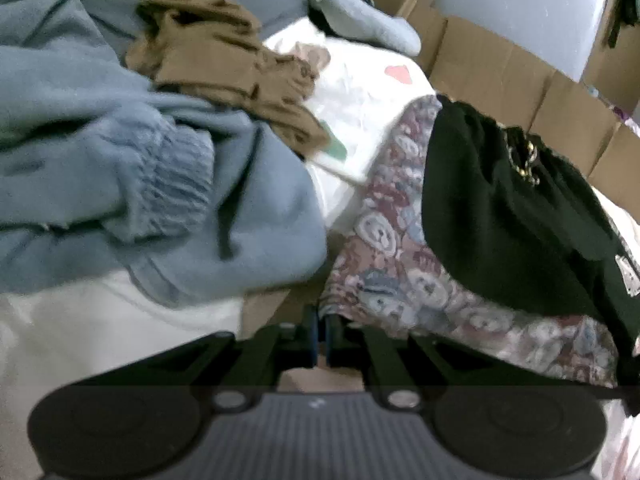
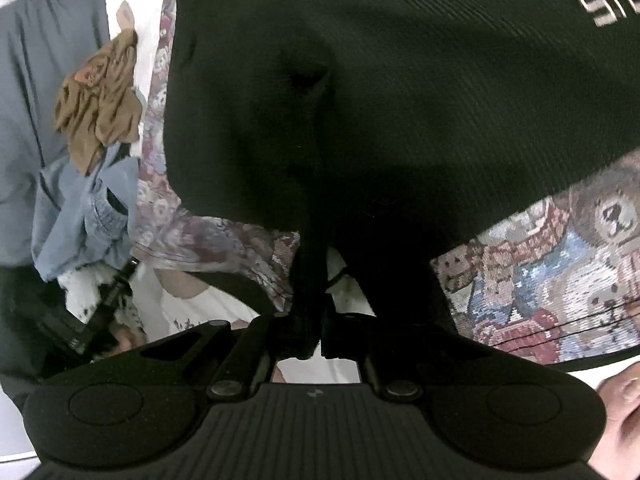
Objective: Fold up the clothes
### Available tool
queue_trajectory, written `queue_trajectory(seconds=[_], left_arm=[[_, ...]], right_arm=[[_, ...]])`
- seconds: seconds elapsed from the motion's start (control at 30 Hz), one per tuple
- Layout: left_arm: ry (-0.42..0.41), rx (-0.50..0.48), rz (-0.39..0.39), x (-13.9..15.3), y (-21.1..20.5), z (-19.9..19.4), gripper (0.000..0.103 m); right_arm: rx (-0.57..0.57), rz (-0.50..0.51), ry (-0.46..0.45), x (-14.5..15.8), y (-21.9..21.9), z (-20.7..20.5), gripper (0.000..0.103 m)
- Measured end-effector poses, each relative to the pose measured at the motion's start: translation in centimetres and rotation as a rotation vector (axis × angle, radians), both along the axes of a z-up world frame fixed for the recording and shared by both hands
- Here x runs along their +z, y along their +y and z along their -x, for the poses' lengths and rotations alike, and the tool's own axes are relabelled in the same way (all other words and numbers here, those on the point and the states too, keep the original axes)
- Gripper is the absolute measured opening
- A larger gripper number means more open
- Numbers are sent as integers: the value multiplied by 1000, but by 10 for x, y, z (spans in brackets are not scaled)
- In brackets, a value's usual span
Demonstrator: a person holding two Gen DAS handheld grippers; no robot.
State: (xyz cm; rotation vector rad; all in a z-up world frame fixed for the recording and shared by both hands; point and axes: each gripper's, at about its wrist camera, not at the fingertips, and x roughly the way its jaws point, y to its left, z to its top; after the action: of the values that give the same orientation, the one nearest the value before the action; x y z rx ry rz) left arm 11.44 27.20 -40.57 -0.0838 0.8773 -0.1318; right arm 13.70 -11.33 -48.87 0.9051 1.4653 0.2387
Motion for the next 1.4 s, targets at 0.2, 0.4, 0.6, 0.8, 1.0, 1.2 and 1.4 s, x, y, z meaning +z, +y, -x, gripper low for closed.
queue_trajectory(seconds=[0.2, 0.4, 0.6, 0.8, 1.0, 1.2, 1.4], left_arm=[[-12, 7, 4, 2, 13, -3, 3], [5, 15, 68, -7, 31, -1, 3], [19, 9, 85, -17, 38, -3, 3], [20, -16, 78, -19, 40, -6, 3], [18, -31, 68, -12, 41, -4, 2], [-8, -39, 61, 8, 42, 4, 2], [5, 11, 70, 19, 53, 12, 1]], right_arm=[[139, 86, -12, 12, 22, -3, 0], [89, 140, 30, -6, 28, 29, 0], [-53, 143, -9, 4, 31, 48, 8], [-188, 156, -64, 4, 35, 41, 48], [-229, 150, -14, -20, 56, 35, 5], [-234, 134, -23, -17, 63, 39, 0], [-198, 98, -25, -4, 75, 41, 0]])
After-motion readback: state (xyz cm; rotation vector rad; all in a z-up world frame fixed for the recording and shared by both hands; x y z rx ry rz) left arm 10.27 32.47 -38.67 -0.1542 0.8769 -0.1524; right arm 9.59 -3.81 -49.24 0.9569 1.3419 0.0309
